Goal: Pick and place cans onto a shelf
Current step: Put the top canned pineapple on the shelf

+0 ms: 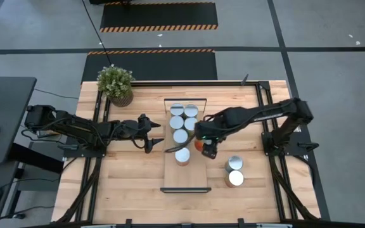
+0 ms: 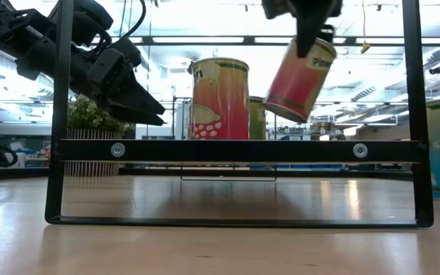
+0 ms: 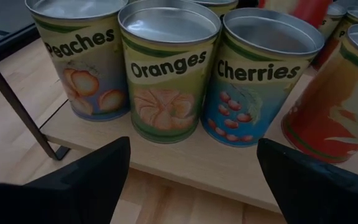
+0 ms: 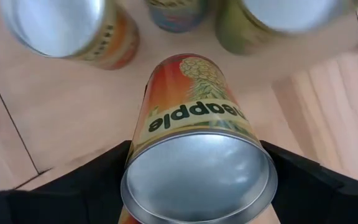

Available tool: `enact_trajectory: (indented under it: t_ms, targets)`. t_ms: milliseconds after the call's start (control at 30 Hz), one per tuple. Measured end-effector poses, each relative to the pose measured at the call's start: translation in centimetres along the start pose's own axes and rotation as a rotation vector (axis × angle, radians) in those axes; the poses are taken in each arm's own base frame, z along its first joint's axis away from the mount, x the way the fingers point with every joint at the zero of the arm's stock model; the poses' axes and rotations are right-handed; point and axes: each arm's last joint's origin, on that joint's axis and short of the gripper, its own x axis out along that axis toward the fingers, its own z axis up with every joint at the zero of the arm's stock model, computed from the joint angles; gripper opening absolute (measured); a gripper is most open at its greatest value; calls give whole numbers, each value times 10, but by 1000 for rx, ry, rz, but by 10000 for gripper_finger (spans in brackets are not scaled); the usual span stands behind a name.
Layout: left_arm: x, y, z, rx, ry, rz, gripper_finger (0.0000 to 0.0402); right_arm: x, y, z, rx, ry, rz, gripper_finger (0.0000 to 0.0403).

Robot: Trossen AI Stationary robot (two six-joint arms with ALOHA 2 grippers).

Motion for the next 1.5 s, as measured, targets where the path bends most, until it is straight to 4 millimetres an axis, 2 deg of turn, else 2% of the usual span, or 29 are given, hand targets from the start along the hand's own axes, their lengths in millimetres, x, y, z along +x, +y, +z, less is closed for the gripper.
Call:
enact_trajectory:
  t_ms: [233, 467, 667, 867, 1033, 1500]
  targets:
    - [0, 0, -1, 1, 7, 2, 357, 12, 19, 28, -178, 46, -29, 326]
    - [0, 0, -2, 3, 20, 4, 357, 40, 18, 41, -264, 118, -58, 327]
    - [0, 0, -2, 5, 20, 4, 357, 51, 12, 49, -299, 119, -61, 346]
    - [0, 1, -2, 5, 25, 6, 357, 50, 9, 54, -283, 74, -62, 362]
    - [0, 1, -3, 5, 27, 6, 357, 48, 16, 48, -305, 72, -94, 362]
    - [0, 1, -4, -7, 38, 8, 357, 11, 39, 19, -312, -54, -279, 361]
